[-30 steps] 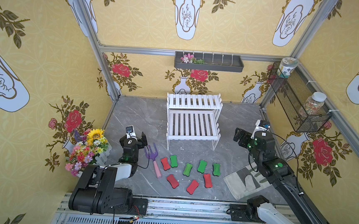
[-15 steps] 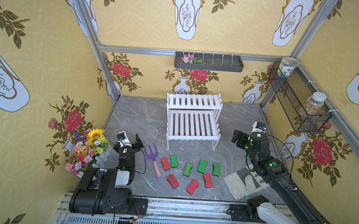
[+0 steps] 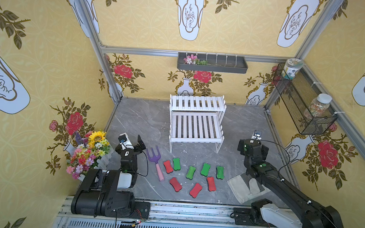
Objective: Remove the whiteboard erasers from the shelf
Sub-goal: Reset both arms
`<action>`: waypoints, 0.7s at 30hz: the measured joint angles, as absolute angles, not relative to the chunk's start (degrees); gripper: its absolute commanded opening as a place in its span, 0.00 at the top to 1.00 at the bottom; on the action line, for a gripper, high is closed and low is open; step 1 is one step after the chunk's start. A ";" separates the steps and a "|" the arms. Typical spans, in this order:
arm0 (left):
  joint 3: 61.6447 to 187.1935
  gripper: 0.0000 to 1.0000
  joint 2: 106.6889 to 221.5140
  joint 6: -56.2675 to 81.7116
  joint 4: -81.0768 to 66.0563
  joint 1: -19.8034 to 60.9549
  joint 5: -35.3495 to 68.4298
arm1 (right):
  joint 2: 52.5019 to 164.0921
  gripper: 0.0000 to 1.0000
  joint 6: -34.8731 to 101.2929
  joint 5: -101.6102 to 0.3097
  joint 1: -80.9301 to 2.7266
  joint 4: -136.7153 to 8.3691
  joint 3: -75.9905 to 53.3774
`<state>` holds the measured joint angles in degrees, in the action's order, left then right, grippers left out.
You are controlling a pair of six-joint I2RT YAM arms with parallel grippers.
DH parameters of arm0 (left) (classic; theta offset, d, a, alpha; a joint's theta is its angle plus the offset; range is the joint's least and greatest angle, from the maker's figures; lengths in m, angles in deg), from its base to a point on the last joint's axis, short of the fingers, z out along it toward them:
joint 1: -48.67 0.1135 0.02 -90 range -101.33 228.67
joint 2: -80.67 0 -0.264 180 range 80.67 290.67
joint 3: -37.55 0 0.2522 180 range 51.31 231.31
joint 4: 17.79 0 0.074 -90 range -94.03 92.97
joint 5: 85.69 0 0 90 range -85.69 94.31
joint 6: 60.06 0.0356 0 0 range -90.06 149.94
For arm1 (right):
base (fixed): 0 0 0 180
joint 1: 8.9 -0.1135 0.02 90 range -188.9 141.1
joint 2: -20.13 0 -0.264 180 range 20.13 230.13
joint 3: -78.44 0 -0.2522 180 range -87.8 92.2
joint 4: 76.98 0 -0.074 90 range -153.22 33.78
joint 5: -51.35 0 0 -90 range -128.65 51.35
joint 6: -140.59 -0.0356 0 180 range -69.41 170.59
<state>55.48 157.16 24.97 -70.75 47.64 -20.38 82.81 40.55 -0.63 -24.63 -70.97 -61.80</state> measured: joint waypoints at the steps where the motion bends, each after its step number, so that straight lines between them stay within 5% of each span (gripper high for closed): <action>1: 55.48 0.00 157.16 24.97 -70.81 47.64 -20.38 | 84.38 0.03 41.62 -0.59 -23.84 -73.53 -63.31; 21: 55.50 0.01 157.29 24.97 -70.86 47.66 -20.38 | 100.82 0.03 46.30 -13.70 -15.62 -101.40 -68.90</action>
